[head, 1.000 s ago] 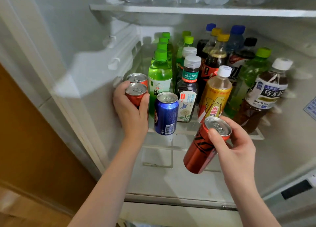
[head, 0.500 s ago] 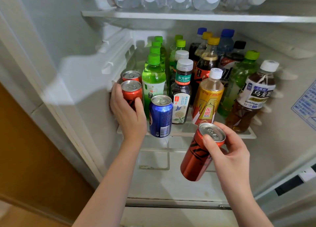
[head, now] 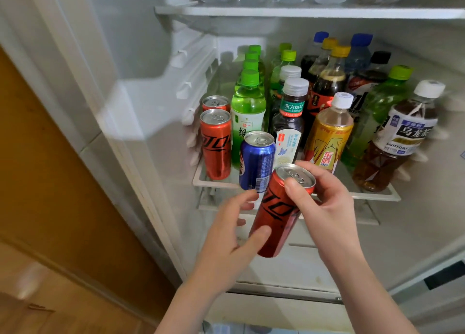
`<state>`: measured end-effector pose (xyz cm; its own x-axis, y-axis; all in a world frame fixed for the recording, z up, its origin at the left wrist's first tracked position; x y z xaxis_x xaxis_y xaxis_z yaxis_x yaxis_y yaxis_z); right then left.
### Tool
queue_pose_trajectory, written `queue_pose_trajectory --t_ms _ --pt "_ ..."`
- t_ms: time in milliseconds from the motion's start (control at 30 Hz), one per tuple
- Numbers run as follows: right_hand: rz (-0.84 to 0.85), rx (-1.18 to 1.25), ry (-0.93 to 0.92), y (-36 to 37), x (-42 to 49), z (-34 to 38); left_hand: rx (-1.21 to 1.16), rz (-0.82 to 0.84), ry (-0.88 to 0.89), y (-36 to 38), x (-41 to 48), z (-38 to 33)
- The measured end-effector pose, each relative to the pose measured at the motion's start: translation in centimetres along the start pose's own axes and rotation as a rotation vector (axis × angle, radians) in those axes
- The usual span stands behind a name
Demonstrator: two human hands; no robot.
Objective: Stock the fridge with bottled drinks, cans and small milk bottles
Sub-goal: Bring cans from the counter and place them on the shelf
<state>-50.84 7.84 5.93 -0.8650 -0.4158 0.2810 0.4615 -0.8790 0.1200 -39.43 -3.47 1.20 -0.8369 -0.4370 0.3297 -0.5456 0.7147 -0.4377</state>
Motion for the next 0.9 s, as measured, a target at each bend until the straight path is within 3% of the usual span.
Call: queue_pose_trajectory --t_ms 133,333,600,733,900 --pt "0.079 -0.041 0.024 2.8 -0.3 0.0 0.009 0.017 -0.011 0.0 -0.4 -0.2" --pt "0.196 0.027 0.130 4.7 -0.6 -1.5 -0.026 -0.108 -0.014 -2.2 -1.0 0.6" --pt "-0.040 -0.069 0.103 -0.4 -0.3 -3.5 -0.054 -0.400 -0.082 -6.4 1.2 2.8" --pt "-0.100 -0.382 -0.005 -2.2 0.0 -4.6 -0.044 -0.488 -0.073 -7.4 3.3 3.7" --pt "-0.056 -0.809 -0.216 -1.9 0.6 -5.1 -0.054 -0.524 -0.054 -7.2 5.0 4.3"
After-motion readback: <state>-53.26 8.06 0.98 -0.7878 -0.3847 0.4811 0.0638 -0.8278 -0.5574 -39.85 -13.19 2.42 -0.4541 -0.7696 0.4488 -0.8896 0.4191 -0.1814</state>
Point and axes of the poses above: each hand's wrist, its own x-axis towards the middle knuckle, its own y-axis out of the palm, z = x × y, the point moved 9 cm from there along x, towards the middle knuckle, and after that the axes turned 7 degrees about x, right-handed, at the moved point
